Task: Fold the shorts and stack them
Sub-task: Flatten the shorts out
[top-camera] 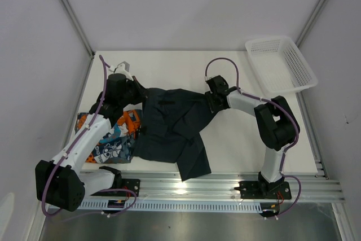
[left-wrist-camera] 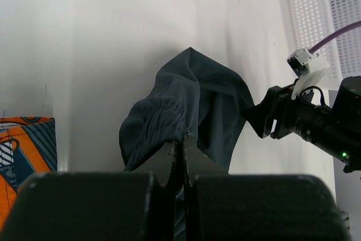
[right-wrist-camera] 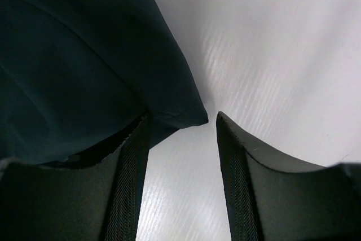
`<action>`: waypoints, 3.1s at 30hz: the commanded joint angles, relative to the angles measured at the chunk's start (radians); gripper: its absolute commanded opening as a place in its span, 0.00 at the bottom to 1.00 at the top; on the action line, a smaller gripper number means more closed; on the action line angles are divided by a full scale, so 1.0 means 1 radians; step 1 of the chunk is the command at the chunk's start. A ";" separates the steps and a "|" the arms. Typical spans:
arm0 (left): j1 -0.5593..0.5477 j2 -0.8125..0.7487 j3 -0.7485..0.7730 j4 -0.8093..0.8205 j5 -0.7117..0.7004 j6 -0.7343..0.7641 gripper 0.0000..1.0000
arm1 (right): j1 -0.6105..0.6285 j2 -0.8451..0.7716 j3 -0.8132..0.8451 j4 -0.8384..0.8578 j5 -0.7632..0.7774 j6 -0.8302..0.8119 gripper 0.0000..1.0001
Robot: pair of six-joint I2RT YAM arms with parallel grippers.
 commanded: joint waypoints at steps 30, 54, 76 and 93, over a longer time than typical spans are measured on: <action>0.240 0.055 0.311 0.015 0.213 -0.089 0.00 | -0.185 -0.532 0.047 -0.135 -0.436 0.082 0.00; 0.349 -0.367 0.566 -0.111 0.440 -0.141 0.00 | -0.378 -1.301 0.217 -0.314 -0.774 0.266 0.00; 0.344 0.033 0.140 0.533 0.380 -0.191 0.00 | -0.384 -0.990 -0.075 -0.196 -0.527 0.381 0.00; 0.281 1.242 1.064 0.625 0.310 -0.296 0.43 | -0.487 0.070 0.377 0.200 -0.404 0.516 0.02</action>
